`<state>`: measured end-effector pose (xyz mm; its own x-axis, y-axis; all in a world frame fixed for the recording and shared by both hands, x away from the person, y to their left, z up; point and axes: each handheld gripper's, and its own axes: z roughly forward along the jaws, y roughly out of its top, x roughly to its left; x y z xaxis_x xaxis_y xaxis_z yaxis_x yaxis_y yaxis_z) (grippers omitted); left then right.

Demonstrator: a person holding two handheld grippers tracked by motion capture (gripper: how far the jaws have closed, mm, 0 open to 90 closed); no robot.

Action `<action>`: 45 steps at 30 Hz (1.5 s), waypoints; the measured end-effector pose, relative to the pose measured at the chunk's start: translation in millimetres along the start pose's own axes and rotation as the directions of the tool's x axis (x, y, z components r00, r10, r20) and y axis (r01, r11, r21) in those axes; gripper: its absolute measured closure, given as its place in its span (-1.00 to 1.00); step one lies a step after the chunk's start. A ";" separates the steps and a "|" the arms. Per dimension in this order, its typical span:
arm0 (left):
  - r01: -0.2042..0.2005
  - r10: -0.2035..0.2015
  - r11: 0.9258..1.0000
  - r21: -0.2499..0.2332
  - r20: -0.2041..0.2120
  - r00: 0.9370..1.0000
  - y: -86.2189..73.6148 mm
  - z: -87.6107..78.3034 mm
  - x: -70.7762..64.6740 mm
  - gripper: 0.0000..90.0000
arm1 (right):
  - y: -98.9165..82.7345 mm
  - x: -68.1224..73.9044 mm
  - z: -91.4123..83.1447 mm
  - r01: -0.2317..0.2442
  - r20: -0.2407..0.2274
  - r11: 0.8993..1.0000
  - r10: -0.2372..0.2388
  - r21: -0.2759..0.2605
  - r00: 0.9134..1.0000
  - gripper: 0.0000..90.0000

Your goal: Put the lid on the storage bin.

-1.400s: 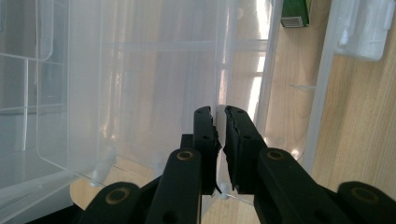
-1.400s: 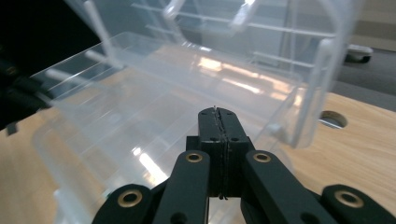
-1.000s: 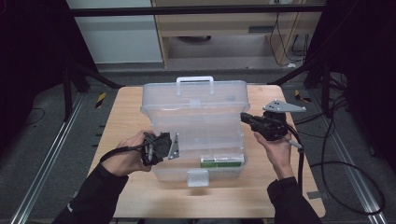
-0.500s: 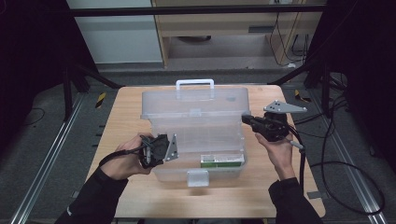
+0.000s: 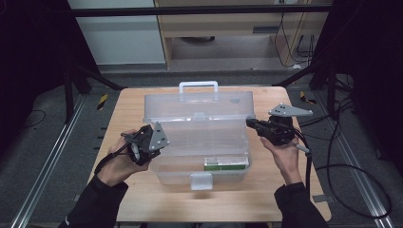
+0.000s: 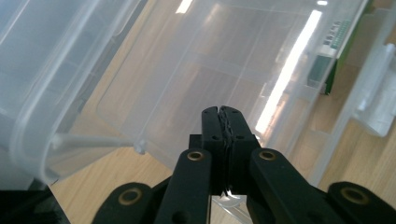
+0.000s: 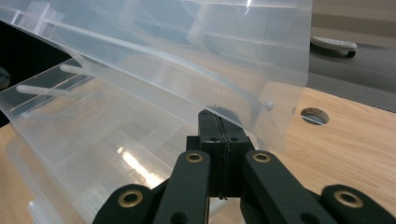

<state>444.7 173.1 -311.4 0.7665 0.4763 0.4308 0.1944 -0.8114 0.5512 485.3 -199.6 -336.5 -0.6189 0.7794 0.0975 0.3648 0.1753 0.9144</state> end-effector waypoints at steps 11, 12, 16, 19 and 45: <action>0.100 -0.101 0.995 -0.021 -0.043 0.994 -19.6 3.5 4.8 0.99 | -6.3 2.7 -3.3 0.016 -0.010 1.000 -0.016 0.017 1.000 1.00; 0.110 -0.112 0.993 -0.031 -0.048 0.993 -22.0 3.4 5.1 0.99 | -7.1 2.9 -4.0 0.013 -0.011 1.000 -0.013 0.018 1.000 1.00; 0.142 -0.144 0.989 -0.035 -0.049 0.988 -32.4 3.8 7.6 0.99 | -10.3 3.7 -6.5 0.018 -0.017 1.000 -0.018 0.024 1.000 1.00; 0.162 -0.164 0.986 -0.029 -0.062 0.985 -39.8 3.7 10.0 0.99 | -12.8 5.1 -7.9 0.021 -0.017 0.999 -0.021 0.031 1.000 1.00; 0.309 -0.306 0.951 0.018 -0.113 0.945 -98.1 12.9 26.2 0.99 | -33.4 14.6 -13.3 0.057 -0.035 0.995 -0.054 0.083 0.998 1.00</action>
<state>453.6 260.7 -363.4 0.5959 0.7366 0.3198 0.4330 -0.6301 0.6445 454.8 -202.1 -360.4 -0.6617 0.7473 0.0614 0.3853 0.2687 0.8828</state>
